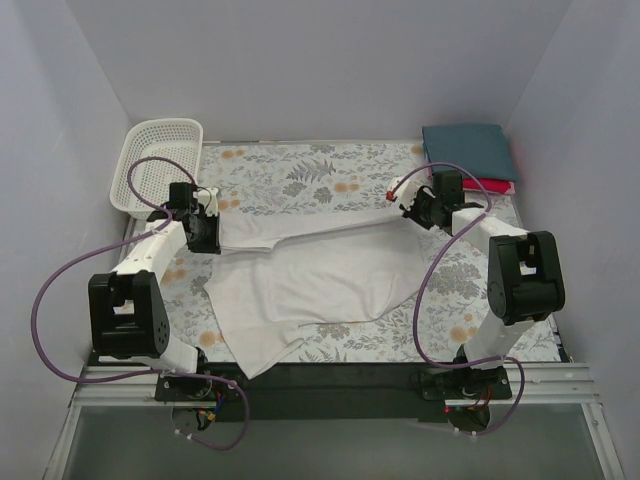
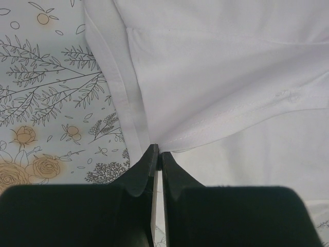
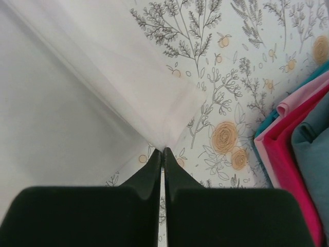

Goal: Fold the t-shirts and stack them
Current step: Fold the tshirt

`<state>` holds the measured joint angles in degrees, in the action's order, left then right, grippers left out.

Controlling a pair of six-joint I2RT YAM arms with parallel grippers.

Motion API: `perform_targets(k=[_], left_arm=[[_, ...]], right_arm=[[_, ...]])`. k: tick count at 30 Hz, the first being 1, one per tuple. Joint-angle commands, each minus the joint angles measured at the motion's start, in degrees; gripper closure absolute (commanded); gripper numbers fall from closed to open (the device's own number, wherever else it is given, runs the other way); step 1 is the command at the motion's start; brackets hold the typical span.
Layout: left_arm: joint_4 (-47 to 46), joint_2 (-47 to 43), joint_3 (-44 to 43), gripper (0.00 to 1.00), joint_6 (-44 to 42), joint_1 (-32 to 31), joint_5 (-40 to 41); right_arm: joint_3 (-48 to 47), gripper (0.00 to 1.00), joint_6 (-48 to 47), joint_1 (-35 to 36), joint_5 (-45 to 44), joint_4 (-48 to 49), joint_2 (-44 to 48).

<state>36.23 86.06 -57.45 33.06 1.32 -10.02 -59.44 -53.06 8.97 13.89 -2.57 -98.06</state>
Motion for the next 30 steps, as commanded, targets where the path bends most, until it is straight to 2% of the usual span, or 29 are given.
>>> perform_targets(k=[1,7,8,9,10,11,12,16,20,23,30], left_arm=[[0.0,-0.3,0.0,1.00,0.1,-0.2,0.8],[2.0,0.5,0.1,0.99,-1.1,-0.5,-2.4],[2.9,0.6,0.0,0.91,-1.5,-0.5,-3.2],[4.0,0.2,-1.1,0.76,-2.9,-0.5,-4.4],[5.9,-0.4,-1.7,0.70,-3.3,-0.5,-4.8],[6.1,-1.1,-2.3,0.66,-3.8,-0.5,-5.2],[6.3,-2.1,-3.4,0.57,-4.7,0.3,-5.6],[9.5,2.0,-15.5,0.51,-5.3,3.0,-8.3],[7.7,8.8,-23.1,0.51,-4.2,3.2,-8.6],[6.7,15.0,-29.2,0.51,-3.4,3.2,-8.5],[4.5,25.4,-37.6,0.49,-2.7,3.2,-6.3]], right_arm=[[0.7,0.99,-1.5,-0.2,1.0,-0.4,1.6],[0.6,0.99,-2.6,0.4,1.2,-2.7,1.0],[0.5,0.99,-3.2,0.6,1.0,-3.5,0.9],[-0.7,0.99,-3.3,0.8,-0.2,-5.7,0.9],[-1.5,0.85,-3.4,0.9,-0.4,-7.3,0.8],[-2.5,0.79,-2.8,0.6,-1.0,-8.5,1.0],[-3.4,0.75,-2.3,0.3,-0.4,-10.6,1.5],[-13.1,0.49,1.5,-2.4,4.6,-18.3,2.6],[-20.2,0.48,6.2,-2.4,7.0,-22.1,-0.3],[-27.2,0.58,10.7,-2.4,7.1,-24.5,-6.1],[-39.3,0.64,15.7,-1.9,3.4,-27.0,-21.1]])
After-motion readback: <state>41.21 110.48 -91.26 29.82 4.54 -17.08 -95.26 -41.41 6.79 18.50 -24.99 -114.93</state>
